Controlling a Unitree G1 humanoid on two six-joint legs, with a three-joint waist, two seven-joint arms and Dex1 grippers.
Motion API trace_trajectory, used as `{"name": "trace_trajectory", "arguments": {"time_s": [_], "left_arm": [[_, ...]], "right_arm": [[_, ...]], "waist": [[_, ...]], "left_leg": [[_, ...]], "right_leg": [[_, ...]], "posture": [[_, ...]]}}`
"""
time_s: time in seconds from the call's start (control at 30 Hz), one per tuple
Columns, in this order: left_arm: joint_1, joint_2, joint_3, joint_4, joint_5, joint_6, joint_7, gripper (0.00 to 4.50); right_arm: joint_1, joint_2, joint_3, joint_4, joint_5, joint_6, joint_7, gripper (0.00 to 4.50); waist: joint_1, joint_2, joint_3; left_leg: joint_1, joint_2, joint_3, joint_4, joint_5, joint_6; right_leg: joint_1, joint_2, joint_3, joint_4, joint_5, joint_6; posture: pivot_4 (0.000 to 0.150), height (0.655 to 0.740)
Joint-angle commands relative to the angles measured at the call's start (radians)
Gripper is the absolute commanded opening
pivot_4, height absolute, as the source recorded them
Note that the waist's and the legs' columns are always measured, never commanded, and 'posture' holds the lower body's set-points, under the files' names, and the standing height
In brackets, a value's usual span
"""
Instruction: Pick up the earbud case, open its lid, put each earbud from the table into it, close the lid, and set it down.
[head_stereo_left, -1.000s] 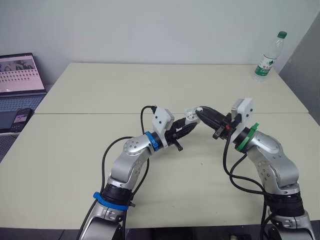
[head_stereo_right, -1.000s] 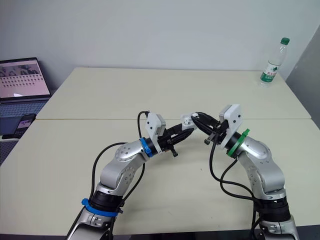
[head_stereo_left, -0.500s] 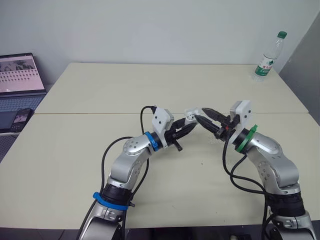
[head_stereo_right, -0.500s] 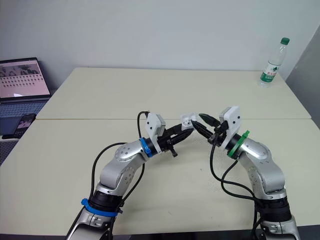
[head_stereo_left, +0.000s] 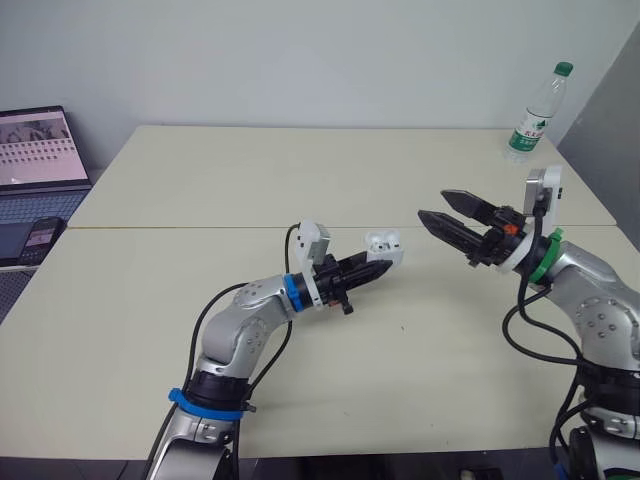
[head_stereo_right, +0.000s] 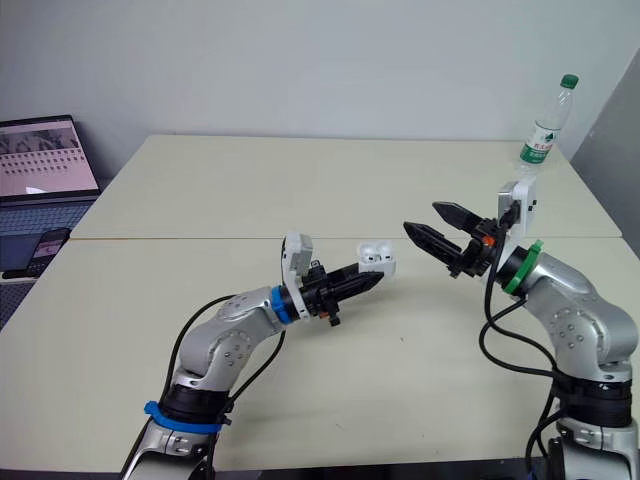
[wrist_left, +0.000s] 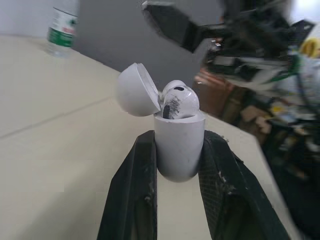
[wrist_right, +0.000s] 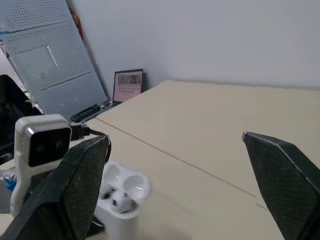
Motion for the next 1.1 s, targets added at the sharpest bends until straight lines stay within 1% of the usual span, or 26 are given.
{"name": "trace_trajectory", "arguments": {"time_s": [0.03, 0.13, 0.23, 0.37, 0.57, 0.77, 0.97, 1.1], "left_arm": [[-0.018, 0.014, 0.029, -0.061, -0.106, 0.066, -0.052, 0.74], [-0.028, 0.022, 0.050, -0.055, -0.164, 0.109, -0.071, 0.74], [-0.030, 0.041, 0.054, -0.064, -0.216, 0.163, -0.098, 0.74], [-0.028, 0.053, 0.025, -0.058, -0.206, 0.179, -0.097, 0.74], [-0.031, 0.038, 0.012, -0.059, -0.206, 0.194, -0.086, 0.74], [-0.021, 0.058, -0.026, -0.056, -0.176, 0.194, -0.097, 0.74], [-0.028, 0.054, -0.018, -0.045, -0.184, 0.214, -0.076, 0.74], [-0.028, 0.058, -0.027, -0.034, -0.156, 0.215, -0.050, 0.74]], "right_arm": [[-0.016, -0.065, 0.015, 0.031, 0.042, 0.103, 0.047, 3.86], [-0.027, -0.097, 0.038, 0.070, 0.068, 0.181, 0.081, 2.77], [-0.028, -0.115, 0.069, 0.086, 0.068, 0.205, 0.139, 1.61], [-0.047, -0.117, 0.096, 0.083, 0.074, 0.228, 0.198, 0.06], [-0.085, -0.104, 0.103, 0.080, 0.121, 0.281, 0.234, 0.02], [-0.119, -0.071, 0.053, 0.082, 0.190, 0.289, 0.231, 0.02], [-0.100, -0.122, 0.026, 0.061, 0.269, 0.332, 0.300, 0.02], [-0.066, -0.151, 0.025, 0.046, 0.258, 0.318, 0.302, 0.02]], "waist": [[0.000, 0.000, 0.000], [0.000, 0.000, 0.000], [0.000, 0.000, 0.000], [0.000, 0.000, 0.000], [0.000, 0.000, 0.000], [0.000, -0.001, 0.000], [0.001, -0.001, 0.000], [0.001, -0.001, 0.001]], "left_leg": [[0.000, 0.000, 0.000, 0.000, 0.000, 0.000], [0.000, 0.000, 0.000, 0.000, 0.000, 0.000], [0.000, 0.000, 0.000, 0.000, 0.000, 0.000], [0.000, 0.000, 0.000, 0.000, 0.000, 0.000], [0.000, 0.000, 0.000, 0.000, 0.000, 0.000], [-0.001, 0.000, -0.001, 0.000, 0.000, 0.000], [-0.001, 0.000, -0.001, 0.000, 0.000, 0.000], [-0.001, 0.000, -0.001, 0.000, 0.000, 0.000]], "right_leg": [[0.000, 0.000, 0.000, 0.000, 0.000, 0.000], [0.000, 0.000, 0.000, 0.000, 0.000, 0.000], [0.000, 0.000, 0.000, 0.000, 0.000, 0.000], [0.000, 0.000, 0.000, 0.000, 0.000, 0.001], [0.000, 0.000, 0.000, 0.000, 0.000, 0.001], [0.000, 0.000, 0.000, -0.001, 0.000, 0.000], [0.000, 0.000, 0.000, -0.001, 0.000, 0.000], [0.000, 0.000, 0.000, -0.001, 0.000, 0.000]], "posture": [[0.150, 0.7362], [0.150, 0.7362], [0.150, 0.7362], [0.150, 0.7362], [0.150, 0.7362], [0.150, 0.7362], [0.150, 0.7362], [0.150, 0.7362]]}}
